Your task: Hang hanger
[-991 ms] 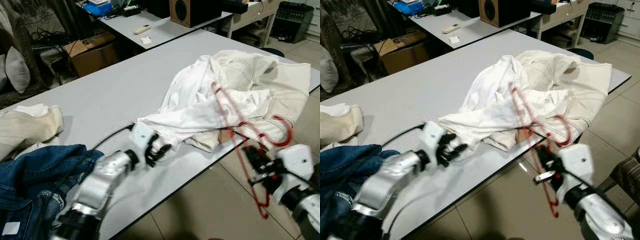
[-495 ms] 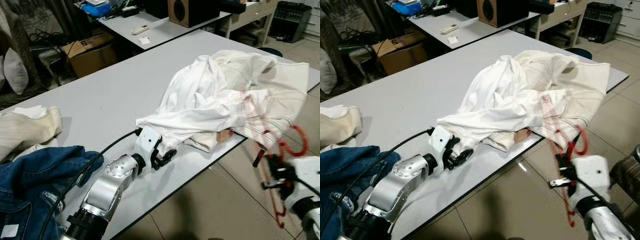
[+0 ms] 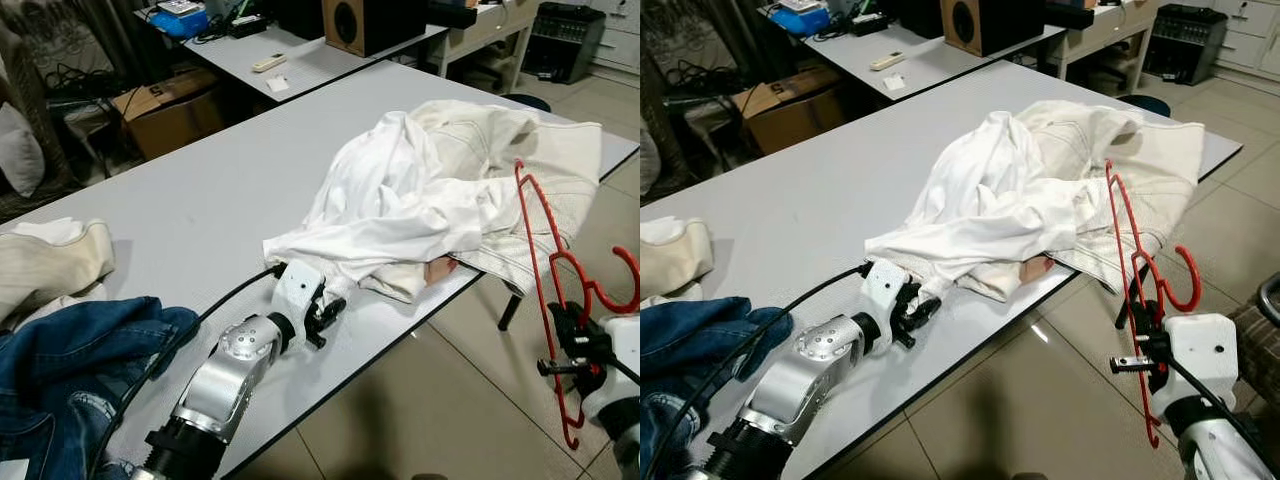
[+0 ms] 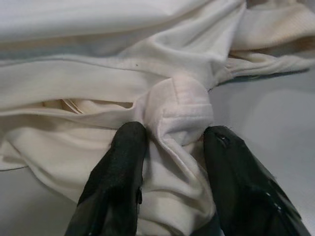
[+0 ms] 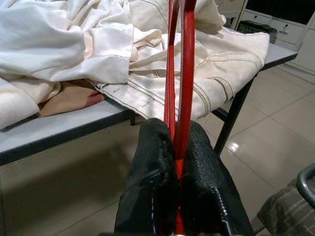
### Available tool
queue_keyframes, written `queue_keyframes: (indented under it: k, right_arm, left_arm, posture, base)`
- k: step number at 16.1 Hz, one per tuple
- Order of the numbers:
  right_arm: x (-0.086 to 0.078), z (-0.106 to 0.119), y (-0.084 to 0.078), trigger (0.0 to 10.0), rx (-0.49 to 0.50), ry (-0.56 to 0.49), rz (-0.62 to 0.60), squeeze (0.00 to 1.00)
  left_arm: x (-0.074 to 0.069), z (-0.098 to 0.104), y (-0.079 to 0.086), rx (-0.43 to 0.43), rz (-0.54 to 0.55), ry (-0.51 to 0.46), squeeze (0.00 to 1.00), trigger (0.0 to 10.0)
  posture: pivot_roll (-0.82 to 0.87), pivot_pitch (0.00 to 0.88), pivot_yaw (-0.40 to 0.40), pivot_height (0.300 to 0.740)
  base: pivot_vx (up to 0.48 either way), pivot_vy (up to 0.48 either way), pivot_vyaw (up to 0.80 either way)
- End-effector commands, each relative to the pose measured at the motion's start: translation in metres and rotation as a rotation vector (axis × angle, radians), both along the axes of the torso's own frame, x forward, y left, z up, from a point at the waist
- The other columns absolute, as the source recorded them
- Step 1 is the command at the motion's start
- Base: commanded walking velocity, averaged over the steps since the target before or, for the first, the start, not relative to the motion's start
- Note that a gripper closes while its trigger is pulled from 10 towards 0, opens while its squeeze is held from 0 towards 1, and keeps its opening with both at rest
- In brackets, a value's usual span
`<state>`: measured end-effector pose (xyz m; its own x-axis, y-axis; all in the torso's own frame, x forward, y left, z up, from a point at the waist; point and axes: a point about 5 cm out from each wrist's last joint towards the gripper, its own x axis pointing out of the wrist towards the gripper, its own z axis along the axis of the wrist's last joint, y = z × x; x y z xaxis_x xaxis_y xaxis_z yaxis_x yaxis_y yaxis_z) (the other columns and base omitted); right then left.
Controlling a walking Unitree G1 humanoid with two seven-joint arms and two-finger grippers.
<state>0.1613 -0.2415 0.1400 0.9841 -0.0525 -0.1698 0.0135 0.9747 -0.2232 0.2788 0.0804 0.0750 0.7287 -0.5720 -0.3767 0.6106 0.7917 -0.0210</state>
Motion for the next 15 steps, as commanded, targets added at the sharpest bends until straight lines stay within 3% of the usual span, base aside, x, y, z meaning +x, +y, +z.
queue_keyframes:
  k: [1,5,9,12,14,15]
  right_arm:
    - [0.0,0.0,0.001,10.0,0.004,-0.008,0.01,0.0]
    - [0.001,0.0,0.002,10.0,0.006,-0.012,0.024,0.0]
    - [0.002,0.002,0.005,10.0,0.011,-0.023,0.079,0.0]
    - [0.004,0.003,0.006,10.0,0.014,-0.029,0.087,0.0]
    - [0.004,0.002,0.008,10.0,0.017,-0.034,0.095,0.0]
    - [0.005,0.002,0.008,10.0,0.02,-0.04,0.097,0.0]
  left_arm:
    - [0.004,0.0,0.008,0.01,0.039,-0.005,0.0,0.0]
    - [0.006,-0.001,0.011,0.011,0.063,-0.008,0.0,0.0]
    - [0.01,0.012,0.016,-0.071,0.062,-0.064,0.0,0.0]
    - [0.018,0.023,0.033,-0.116,0.087,-0.121,0.0,0.0]
    - [0.03,0.032,0.054,-0.132,0.176,-0.161,0.0,0.0]
    - [0.037,0.041,0.066,-0.18,0.232,-0.198,0.0,0.0]
  posture:
    - [-0.28,0.0,0.136,0.74]
    - [-0.29,0.0,0.143,0.74]
    - [-0.29,0.0,0.143,0.74]
    - [-0.28,0.0,0.148,0.74]
    - [-0.28,0.0,0.15,0.74]
    - [-0.28,0.0,0.151,0.74]
  base:
    - [0.0,0.0,0.0]
    - [0.0,0.0,0.0]
    - [0.0,0.0,0.0]
    - [0.0,0.0,0.0]
    - [0.0,0.0,0.0]
    - [0.0,0.0,0.0]
